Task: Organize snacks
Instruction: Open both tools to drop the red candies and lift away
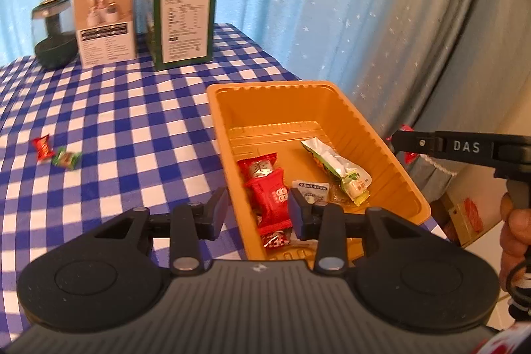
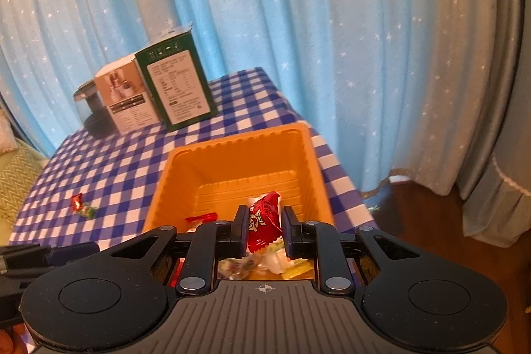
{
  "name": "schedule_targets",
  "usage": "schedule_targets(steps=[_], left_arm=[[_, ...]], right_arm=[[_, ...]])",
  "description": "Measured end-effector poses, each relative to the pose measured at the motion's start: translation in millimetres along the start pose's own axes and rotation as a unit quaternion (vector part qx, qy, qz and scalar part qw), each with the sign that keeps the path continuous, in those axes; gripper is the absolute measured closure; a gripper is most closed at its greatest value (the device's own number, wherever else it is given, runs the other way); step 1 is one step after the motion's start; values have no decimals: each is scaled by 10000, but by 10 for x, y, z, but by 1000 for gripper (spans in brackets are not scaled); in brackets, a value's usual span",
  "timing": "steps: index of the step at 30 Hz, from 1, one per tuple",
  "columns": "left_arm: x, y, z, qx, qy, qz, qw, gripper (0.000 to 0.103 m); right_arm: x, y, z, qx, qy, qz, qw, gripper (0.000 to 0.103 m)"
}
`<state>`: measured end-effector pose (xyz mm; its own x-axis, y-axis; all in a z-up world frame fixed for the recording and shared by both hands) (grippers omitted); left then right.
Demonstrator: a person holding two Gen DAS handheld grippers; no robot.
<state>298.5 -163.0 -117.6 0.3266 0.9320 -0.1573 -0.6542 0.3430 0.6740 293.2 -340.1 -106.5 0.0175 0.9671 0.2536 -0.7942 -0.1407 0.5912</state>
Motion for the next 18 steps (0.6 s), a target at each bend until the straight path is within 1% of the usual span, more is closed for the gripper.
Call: schedule_targets(steps=[4, 5, 6, 7, 8, 10, 18], left_arm=[[61, 93, -20, -49, 77, 23, 10000, 68], [65, 106, -21, -57, 91, 30, 9999, 67], [78, 124, -25, -64, 104, 34, 9999, 67], [87, 136, -27, -69, 119, 44, 9999, 67], [101, 157, -32, -79, 141, 50, 9999, 64], [122, 209, -47, -118, 188, 51, 9997, 59], [200, 450, -152, -160, 308, 125, 9993, 57]], right_arm=[[68, -75, -2, 178, -90, 297, 9994, 81], [74, -79, -7, 204, -124, 300, 9993, 79], [69, -77, -12, 212, -163, 284, 9992, 65], [53, -60, -11, 176, -226, 263, 9992, 48], [43, -33, -11, 125, -294, 247, 9992, 45], [21, 14, -20, 106, -394, 229, 9989, 45], [57, 293, -109, 110, -524, 159, 9984, 45]])
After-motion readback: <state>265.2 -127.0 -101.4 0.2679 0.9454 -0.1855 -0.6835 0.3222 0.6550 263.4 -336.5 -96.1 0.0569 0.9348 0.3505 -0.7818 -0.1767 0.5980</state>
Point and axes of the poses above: each gripper's, at about its wrist camera, not at the fingertips, and y roughly against the way its jaws point, x to its left, z to its top, the point moved 10 cm from there along -y, roughly the way its jaws point, and after that the axes turned 1 degree about z, right-handed, at the moved point
